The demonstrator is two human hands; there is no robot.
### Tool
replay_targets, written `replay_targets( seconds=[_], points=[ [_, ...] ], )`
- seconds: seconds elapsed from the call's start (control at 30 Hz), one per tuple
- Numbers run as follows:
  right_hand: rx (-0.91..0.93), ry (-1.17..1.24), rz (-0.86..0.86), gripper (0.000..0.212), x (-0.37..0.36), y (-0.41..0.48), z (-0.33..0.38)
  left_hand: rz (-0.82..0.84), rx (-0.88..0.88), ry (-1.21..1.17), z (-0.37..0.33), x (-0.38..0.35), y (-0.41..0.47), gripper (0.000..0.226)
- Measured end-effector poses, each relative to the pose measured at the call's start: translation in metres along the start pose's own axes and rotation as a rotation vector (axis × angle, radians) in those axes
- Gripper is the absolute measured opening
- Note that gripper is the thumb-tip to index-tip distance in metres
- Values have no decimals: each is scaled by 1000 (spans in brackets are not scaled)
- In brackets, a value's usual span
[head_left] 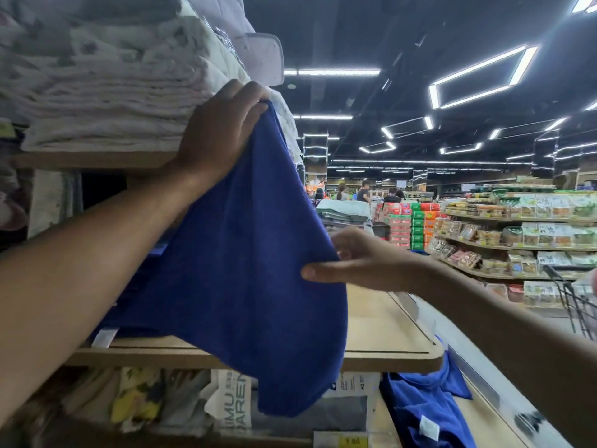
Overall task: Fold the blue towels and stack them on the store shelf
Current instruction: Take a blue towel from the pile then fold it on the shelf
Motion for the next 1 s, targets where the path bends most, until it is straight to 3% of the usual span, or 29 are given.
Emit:
replay_targets(
  seconds=[0.07, 0.17, 0.23, 0.3, 0.37, 0.43, 0.5, 0.53, 0.6, 0.67, 0.73, 0.83, 1.0],
  points=[
    [44, 60, 86, 28, -30, -3, 2, 10, 6, -5, 4, 1, -2, 26],
    [-37, 230, 171, 24, -70, -4, -3, 40, -1, -1, 5, 2, -5, 31],
    [-59, 445, 203, 40, -85, -1, -4, 50, -14, -14, 3, 3, -6, 31],
    [-93, 490, 170, 56, -92, 5, -14, 54, -23, -24, 2, 4, -7, 28],
    [-97, 261, 16, 55, -90, 11, -32, 62, -26, -24, 4, 5, -7, 27],
    [-32, -204, -94, 34, -85, 15, -41, 73, -29, -25, 5, 5, -7, 27],
    [20, -318, -265, 14, -80, 15, -49, 80, -30, -29, 6, 5, -7, 26],
    [26, -217, -395, 5, -75, 15, -53, 80, -28, -30, 7, 5, -7, 26],
    [-37, -11, -654, 11, -65, 12, -65, 74, -26, -30, 9, 5, -8, 25],
    [-160, 129, -770, 14, -58, 13, -76, 73, -25, -32, 9, 4, -8, 25],
    [-239, 241, -735, 18, -58, 18, -84, 77, -24, -29, 7, 4, -8, 25],
    [-254, 325, -592, 5, -63, 24, -85, 86, -22, -16, 6, 4, -8, 25],
    [-157, 637, -490, 36, -60, 26, -74, 92, -57, 23, 7, 6, -10, 25]
  ],
)
Point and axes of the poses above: each hand's wrist, its own y-axis towards the middle knuckle, its own x-axis out of the back of the hand, z = x × y, the point moved 4 cm from there along y, towards the middle knuckle, and after that the axes turned 12 degrees about x, right-handed, at the moved point
